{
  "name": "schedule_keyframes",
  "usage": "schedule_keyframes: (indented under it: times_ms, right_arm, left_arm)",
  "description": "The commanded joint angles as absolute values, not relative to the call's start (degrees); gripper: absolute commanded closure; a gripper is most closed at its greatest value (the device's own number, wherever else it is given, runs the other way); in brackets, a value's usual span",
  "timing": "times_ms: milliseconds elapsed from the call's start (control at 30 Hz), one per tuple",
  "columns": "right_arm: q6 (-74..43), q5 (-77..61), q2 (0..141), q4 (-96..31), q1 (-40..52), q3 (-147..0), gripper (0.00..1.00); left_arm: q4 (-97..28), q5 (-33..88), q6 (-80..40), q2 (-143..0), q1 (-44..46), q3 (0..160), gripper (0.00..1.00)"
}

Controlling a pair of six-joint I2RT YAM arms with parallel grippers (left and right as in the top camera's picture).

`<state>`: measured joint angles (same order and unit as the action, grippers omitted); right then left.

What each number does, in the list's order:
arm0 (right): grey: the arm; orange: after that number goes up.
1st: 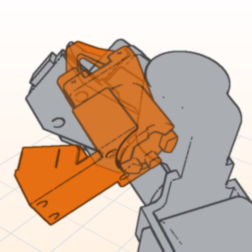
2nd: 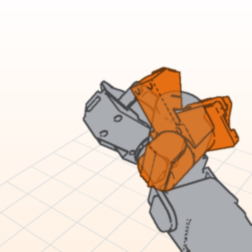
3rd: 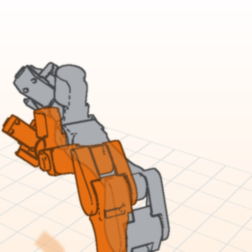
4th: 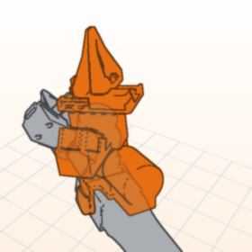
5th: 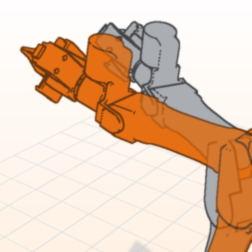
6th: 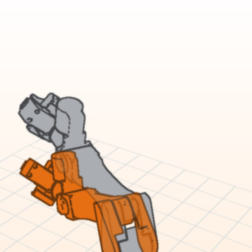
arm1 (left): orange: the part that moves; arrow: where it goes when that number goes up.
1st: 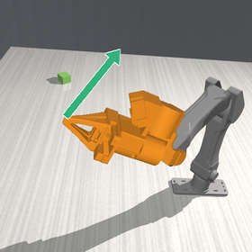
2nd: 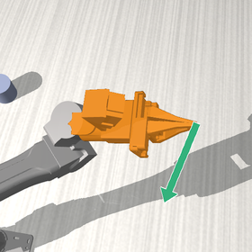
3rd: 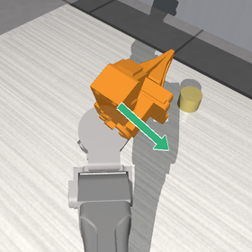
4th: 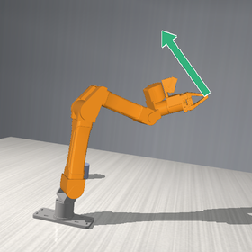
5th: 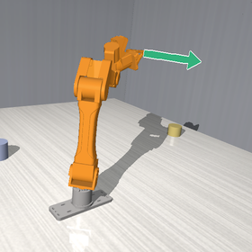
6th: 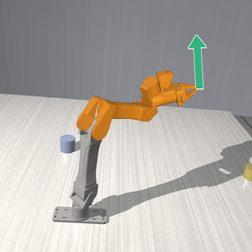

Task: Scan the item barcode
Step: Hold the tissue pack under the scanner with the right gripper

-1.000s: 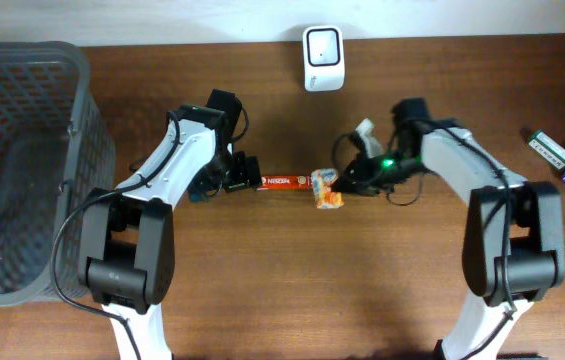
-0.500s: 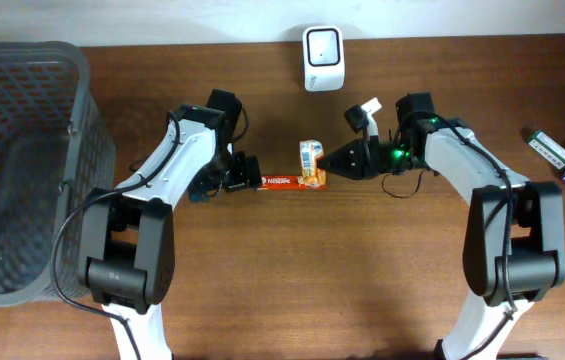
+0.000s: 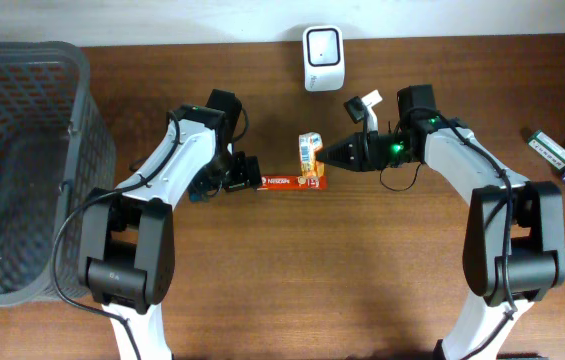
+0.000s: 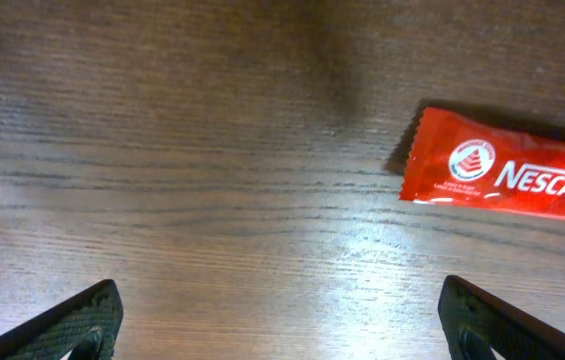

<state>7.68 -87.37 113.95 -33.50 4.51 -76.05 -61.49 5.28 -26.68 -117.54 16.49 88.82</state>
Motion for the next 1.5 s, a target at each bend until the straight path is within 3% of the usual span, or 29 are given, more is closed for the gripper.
schedule_keyframes:
  times_ms: [0,67,167,233,333,400,500,567,700,833,1000,1367,1467]
  right_arm:
    - [7.14,-88.90,113.62,-32.91,4.86,-76.20,0.96]
    - [-3.46,-87.66,113.54,-27.99,4.86,-76.25,0.96]
    - [-21.69,-63.55,112.75,-26.61,4.93,-80.14,0.96]
    - [-24.36,-54.63,111.96,-28.18,4.93,-82.96,0.96]
    - [-24.29,-31.07,111.87,-34.72,7.53,-90.30,0.96]
    - [-24.23,-6.87,111.87,-35.99,12.49,-95.13,0.96]
    - [-10.33,23.68,112.84,-23.03,20.53,-95.92,0.96]
    - [2.00,31.62,115.13,-12.60,22.92,-95.92,0.96]
    - [26.48,34.09,124.84,15.03,23.09,-95.92,0.96]
    - [40.25,30.06,129.80,22.96,21.61,-95.92,0.96]
    - [39.70,22.85,131.63,18.20,19.42,-95.92,0.96]
    - [38.52,21.30,131.63,14.35,17.87,-95.92,0.96]
    - [33.10,34.79,131.39,20.56,17.78,-95.92,0.96]
  left_arm:
    - [-61.56,4.67,-27.20,-116.66,16.40,88.86,0.01]
    - [-61.56,4.67,-27.20,-116.66,16.40,88.86,0.01]
    - [-61.56,4.67,-27.20,-116.66,16.40,88.86,0.01]
    - [-61.56,4.67,-27.20,-116.66,16.40,88.86,0.01]
    - [-61.56,4.67,-27.20,-116.66,16.40,88.86,0.01]
    - [-61.56,4.67,-27.20,-116.66,16.40,88.86,0.01]
    - [-61.56,4.67,-27.20,-116.66,16.40,88.86,0.01]
    - [-61.56,4.67,-27.20,-116.66,16.40,88.86,0.01]
    - [-61.56,4.67,-27.20,-116.66,16.40,88.86,0.01]
    - [-61.56,4.67,-27.20,-116.66,16.40,88.86,0.01]
    - [-61.56,4.67,-27.20,-116.66,16.40,88.86,0.01]
    - [-61.56,4.67,-27.20,-116.66,16.40,88.86,0.01]
    - [-61.56,4.67,-27.20,-116.66,16.40,88.86,0.01]
